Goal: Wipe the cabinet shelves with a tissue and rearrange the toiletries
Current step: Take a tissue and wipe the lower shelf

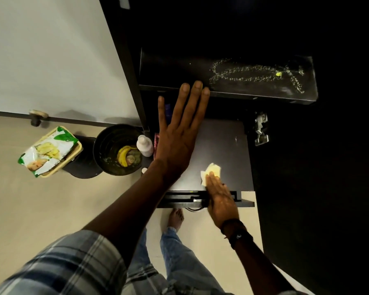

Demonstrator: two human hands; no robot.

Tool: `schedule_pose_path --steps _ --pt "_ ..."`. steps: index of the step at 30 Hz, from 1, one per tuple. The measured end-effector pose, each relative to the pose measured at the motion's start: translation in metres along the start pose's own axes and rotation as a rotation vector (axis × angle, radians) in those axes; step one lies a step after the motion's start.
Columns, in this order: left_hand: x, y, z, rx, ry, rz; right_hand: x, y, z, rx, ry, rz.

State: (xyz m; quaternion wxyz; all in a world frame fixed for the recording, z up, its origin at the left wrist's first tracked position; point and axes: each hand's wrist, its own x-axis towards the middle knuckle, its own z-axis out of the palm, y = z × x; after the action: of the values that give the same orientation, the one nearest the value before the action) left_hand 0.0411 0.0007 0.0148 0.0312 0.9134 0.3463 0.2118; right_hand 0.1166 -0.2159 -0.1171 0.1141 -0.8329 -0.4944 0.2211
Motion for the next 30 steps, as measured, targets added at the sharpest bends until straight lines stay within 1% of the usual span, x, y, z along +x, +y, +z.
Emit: schedule_pose_path --steps 4,7,9,10,12,14,16,19,21,24,27,30 --pt "-0.001 -0.001 -0.002 -0.029 -0.006 0.014 0.021 0.036 -0.021 0.011 0.024 0.097" --pt "0.001 -0.004 -0.002 -0.017 0.011 0.022 0.049 0.035 -0.027 -0.003 0.028 0.148" --pt "0.001 -0.002 -0.001 -0.011 0.015 0.018 0.059 0.021 -0.023 0.048 0.035 0.156" --pt "0.001 -0.001 -0.001 -0.011 0.014 0.016 0.059 0.012 -0.018 0.069 0.032 0.119" --pt "0.001 -0.001 -0.002 -0.016 0.009 0.013 0.045 -0.004 -0.005 0.02 0.017 -0.014" --pt "0.002 -0.001 -0.004 -0.016 -0.002 0.007 0.023 -0.01 -0.002 -0.031 -0.012 -0.066" --pt "0.001 -0.001 -0.004 -0.021 -0.002 0.002 0.003 0.007 -0.005 -0.055 0.0 -0.021" --pt "0.001 0.0 -0.003 -0.034 -0.003 0.002 -0.003 0.045 -0.023 -0.047 0.054 0.159" --pt "0.001 0.0 -0.001 -0.048 -0.004 -0.004 0.018 0.058 -0.038 -0.064 0.04 0.214" --pt "0.001 0.001 0.001 -0.041 0.004 -0.015 0.071 0.05 -0.056 -0.054 0.05 0.248" --pt "0.001 0.0 0.0 -0.025 -0.021 -0.015 0.134 0.041 -0.072 -0.012 0.025 0.248" --pt "0.0 0.001 0.0 -0.025 -0.029 -0.009 0.176 0.032 -0.089 -0.048 -0.032 0.224"
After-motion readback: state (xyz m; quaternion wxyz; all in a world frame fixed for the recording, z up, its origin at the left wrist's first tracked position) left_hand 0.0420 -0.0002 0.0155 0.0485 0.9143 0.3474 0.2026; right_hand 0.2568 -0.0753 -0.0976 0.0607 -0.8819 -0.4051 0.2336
